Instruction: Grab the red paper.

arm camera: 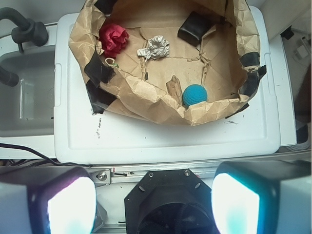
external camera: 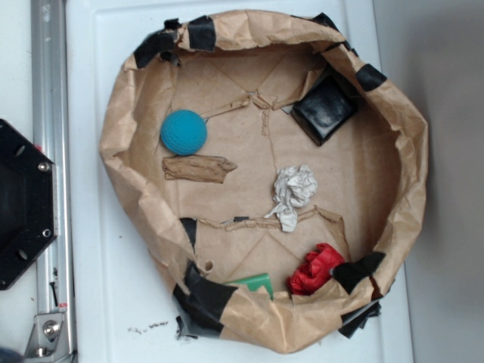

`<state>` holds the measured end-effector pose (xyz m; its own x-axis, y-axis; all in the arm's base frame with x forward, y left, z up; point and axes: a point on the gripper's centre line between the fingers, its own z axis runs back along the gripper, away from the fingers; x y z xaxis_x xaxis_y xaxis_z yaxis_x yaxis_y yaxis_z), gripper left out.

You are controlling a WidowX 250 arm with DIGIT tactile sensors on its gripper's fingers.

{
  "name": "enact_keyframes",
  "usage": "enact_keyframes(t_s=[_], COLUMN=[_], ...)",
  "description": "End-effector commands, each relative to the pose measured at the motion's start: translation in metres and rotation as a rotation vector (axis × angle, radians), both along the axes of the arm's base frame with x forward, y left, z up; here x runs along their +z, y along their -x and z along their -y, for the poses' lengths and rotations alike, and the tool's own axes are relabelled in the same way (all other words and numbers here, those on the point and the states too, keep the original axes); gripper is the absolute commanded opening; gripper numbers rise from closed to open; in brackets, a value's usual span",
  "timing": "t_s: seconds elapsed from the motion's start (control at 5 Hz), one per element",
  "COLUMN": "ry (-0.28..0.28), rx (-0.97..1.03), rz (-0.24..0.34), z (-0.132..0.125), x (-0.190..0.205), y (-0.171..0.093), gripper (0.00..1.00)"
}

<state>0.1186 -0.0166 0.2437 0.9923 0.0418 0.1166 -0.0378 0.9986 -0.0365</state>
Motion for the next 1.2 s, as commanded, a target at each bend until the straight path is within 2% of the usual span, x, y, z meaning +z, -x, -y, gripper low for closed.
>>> enact_keyframes(t_s=[0.0,0.2,0.4,0.6,0.8,1.0], ry=[0.000,0.060,0.097,0.079,-0.010,0.043], rx=[0.000,-0.050,-0.246,-0.388,-0.495,-0.546], rz=[0.000,-0.137,-0.072,-0.003,0.084,0.154], z=[0.000,-0.004,0.007,0.003,-0.006,-0.004], x=[0.000,-0.036,-0.044,-0.061,-0.077,-0.100], y=[0.000,-0.048,-0.087,-0.120,-0.146,-0.171], gripper=[1.00,1.00,1.00,1.00,1.00,1.00])
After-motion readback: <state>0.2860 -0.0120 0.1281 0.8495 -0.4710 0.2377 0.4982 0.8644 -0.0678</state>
